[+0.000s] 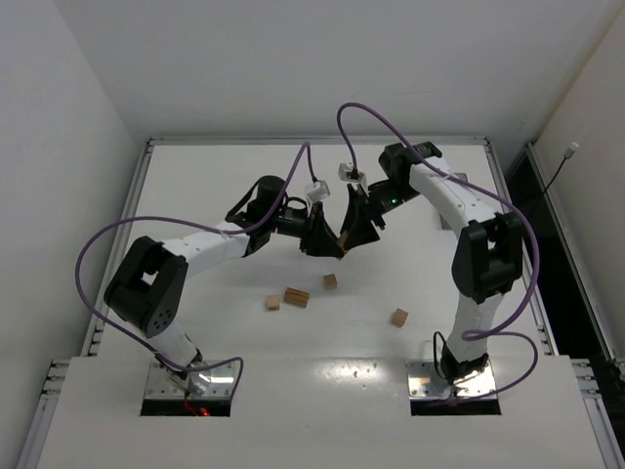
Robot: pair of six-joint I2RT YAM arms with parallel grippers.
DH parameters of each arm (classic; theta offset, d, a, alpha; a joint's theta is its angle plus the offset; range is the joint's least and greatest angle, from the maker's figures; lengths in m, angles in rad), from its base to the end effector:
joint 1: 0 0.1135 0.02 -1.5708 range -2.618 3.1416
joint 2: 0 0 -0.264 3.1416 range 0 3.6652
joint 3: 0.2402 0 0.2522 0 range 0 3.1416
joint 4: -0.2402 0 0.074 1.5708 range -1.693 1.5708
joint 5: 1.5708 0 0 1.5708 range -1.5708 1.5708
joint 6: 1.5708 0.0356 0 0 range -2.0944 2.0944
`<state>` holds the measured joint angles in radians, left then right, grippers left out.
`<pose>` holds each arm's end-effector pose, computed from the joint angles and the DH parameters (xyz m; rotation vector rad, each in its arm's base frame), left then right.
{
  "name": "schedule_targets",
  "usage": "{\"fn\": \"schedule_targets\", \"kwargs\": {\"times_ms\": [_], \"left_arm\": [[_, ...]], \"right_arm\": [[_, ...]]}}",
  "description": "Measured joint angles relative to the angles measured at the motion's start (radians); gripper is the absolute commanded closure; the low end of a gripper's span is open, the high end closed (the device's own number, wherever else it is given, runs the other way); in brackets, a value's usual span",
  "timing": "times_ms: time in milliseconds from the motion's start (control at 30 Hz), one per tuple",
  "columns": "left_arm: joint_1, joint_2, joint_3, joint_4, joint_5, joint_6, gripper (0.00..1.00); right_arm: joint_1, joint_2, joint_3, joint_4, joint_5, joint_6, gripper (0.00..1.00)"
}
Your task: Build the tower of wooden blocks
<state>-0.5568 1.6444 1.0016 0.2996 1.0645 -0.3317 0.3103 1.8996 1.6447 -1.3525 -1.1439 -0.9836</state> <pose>0.2870 -0.2153 0.2473 0.9960 1.7979 -1.5844 0.3274 0.1390 0.2710 -1.4218 1.9291 1.4704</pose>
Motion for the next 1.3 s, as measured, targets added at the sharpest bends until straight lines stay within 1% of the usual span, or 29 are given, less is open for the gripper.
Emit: {"fn": "schedule_targets", "kwargs": {"times_ms": [67, 100, 133, 233, 267, 300, 367, 400, 467, 500, 533, 567, 633, 733, 767, 800, 867, 900, 967, 1000, 1100, 1133, 1200, 1300], "left_arm": [[0.000, 0.000, 0.000, -0.008, -0.006, 0.011, 1.00], [0.000, 0.000, 0.000, -0.013, -0.010, 0.017, 1.00], [0.000, 0.000, 0.000, -0.016, -0.014, 0.022, 1.00], [0.000, -0.001, 0.000, -0.030, -0.035, 0.041, 1.00], [0.000, -0.003, 0.000, -0.033, -0.041, 0.047, 1.00], [0.000, -0.004, 0.000, -0.035, -0.046, 0.055, 1.00], [0.000, -0.006, 0.000, -0.042, -0.056, 0.065, 1.00], [0.000, -0.008, 0.000, -0.047, -0.062, 0.070, 1.00], [0.000, -0.013, 0.000, -0.057, -0.069, 0.081, 1.00], [0.000, -0.016, 0.000, -0.063, -0.071, 0.087, 1.00], [0.000, -0.019, 0.000, -0.068, -0.076, 0.088, 1.00], [0.000, -0.020, 0.000, -0.071, -0.077, 0.089, 1.00], [0.000, -0.020, 0.000, -0.074, -0.084, 0.092, 1.00], [0.000, -0.023, 0.000, -0.076, -0.100, 0.092, 0.83], [0.000, -0.024, 0.000, -0.080, -0.107, 0.092, 0.79], [0.001, -0.026, 0.000, -0.084, -0.116, 0.092, 0.71], [0.006, -0.029, 0.003, -0.087, -0.125, 0.092, 0.61], [0.011, -0.033, 0.003, -0.084, -0.132, 0.089, 0.44], [0.030, -0.043, 0.003, -0.085, -0.151, 0.076, 0.29], [0.050, -0.050, 0.001, -0.086, -0.160, 0.068, 0.18], [0.109, -0.070, -0.001, -0.093, -0.167, 0.043, 0.07], [0.130, -0.077, -0.001, -0.095, -0.164, 0.033, 0.00], [0.179, -0.093, -0.001, -0.101, -0.143, 0.003, 0.00], [0.283, -0.113, 0.000, -0.104, -0.104, -0.069, 0.00]], "right_arm": [[0.000, 0.006, 0.000, -0.002, 0.011, 0.008, 0.36], [0.000, 0.009, 0.000, -0.002, 0.016, 0.011, 0.28], [0.000, 0.013, 0.000, -0.003, 0.019, 0.016, 0.27], [0.000, 0.021, 0.000, -0.003, 0.025, 0.026, 0.34], [0.000, 0.023, 0.000, -0.003, 0.027, 0.030, 0.37], [0.000, 0.024, 0.000, -0.003, 0.029, 0.034, 0.47], [0.000, 0.026, 0.000, -0.003, 0.031, 0.042, 0.53], [0.000, 0.028, 0.000, -0.003, 0.031, 0.044, 0.60], [0.000, 0.030, 0.000, 0.000, 0.035, 0.049, 0.69], [0.000, 0.031, 0.000, 0.006, 0.036, 0.049, 0.82], [0.000, 0.031, 0.000, 0.008, 0.034, 0.046, 0.90], [0.000, 0.031, 0.000, 0.009, 0.035, 0.050, 1.00], [0.000, 0.032, 0.000, 0.013, 0.036, 0.047, 1.00], [-0.001, 0.032, 0.000, 0.017, 0.036, 0.045, 1.00], [-0.004, 0.032, 0.001, 0.018, 0.035, 0.045, 1.00], [-0.006, 0.032, 0.003, 0.018, 0.036, 0.045, 1.00], [-0.008, 0.034, 0.014, 0.018, 0.037, 0.045, 1.00], [-0.010, 0.035, 0.026, 0.018, 0.038, 0.046, 1.00], [-0.018, 0.039, 0.056, 0.013, 0.042, 0.053, 1.00], [-0.025, 0.039, 0.072, 0.011, 0.045, 0.058, 1.00], [-0.042, 0.039, 0.121, 0.009, 0.050, 0.072, 1.00], [-0.048, 0.039, 0.137, 0.008, 0.057, 0.077, 1.00], [-0.054, 0.044, 0.163, 0.008, 0.075, 0.092, 1.00], [-0.048, 0.051, 0.172, 0.039, 0.127, 0.156, 1.00]]}}
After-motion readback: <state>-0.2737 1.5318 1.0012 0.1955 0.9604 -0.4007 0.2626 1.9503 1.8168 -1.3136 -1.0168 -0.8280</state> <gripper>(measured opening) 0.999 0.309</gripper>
